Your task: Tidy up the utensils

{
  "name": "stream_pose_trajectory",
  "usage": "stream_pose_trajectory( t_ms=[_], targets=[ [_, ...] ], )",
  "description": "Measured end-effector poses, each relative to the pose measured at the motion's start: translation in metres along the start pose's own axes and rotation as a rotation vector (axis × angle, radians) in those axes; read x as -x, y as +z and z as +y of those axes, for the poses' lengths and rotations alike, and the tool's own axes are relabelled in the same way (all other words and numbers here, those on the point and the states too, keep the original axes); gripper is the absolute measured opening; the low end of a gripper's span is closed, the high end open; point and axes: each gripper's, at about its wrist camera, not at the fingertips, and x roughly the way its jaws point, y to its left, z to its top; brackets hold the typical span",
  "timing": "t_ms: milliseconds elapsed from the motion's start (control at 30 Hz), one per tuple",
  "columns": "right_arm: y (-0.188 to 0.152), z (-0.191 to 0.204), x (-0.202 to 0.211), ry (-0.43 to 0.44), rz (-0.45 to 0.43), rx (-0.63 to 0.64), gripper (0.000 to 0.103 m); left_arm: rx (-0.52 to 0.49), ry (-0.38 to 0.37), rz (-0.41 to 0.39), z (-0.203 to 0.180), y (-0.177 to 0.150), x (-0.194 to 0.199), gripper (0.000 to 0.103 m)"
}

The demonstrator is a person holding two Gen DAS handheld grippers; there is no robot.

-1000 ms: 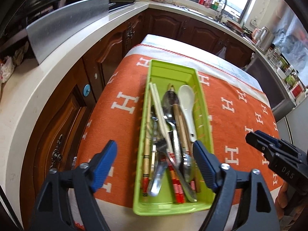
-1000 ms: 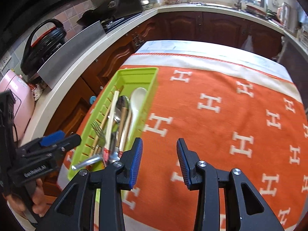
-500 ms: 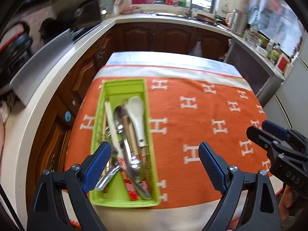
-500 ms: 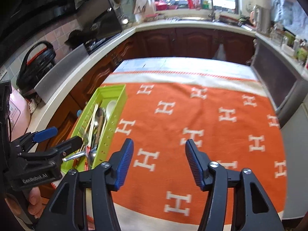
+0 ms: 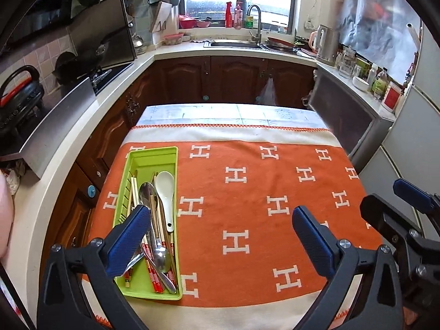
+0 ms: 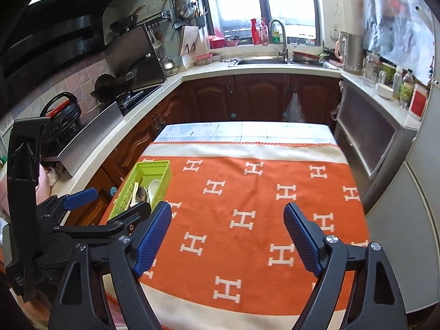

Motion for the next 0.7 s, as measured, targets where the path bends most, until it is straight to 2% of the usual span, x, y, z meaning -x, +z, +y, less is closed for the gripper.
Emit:
stream_pose_trajectory(
  t_ms=[233,700],
  targets=[
    [-0.010,-0.007,0.006,-0.009,0.008,-0.037,0.086,0.016,0.032,-0.003,-0.001,-0.003,0.001,0.102],
    [-0.012,-0.015,-0.019,0.013,0.050,-0.068,0.086,0.021,0.042,0.031,-0.001,-0.002,-0.010,0.102]
  ],
)
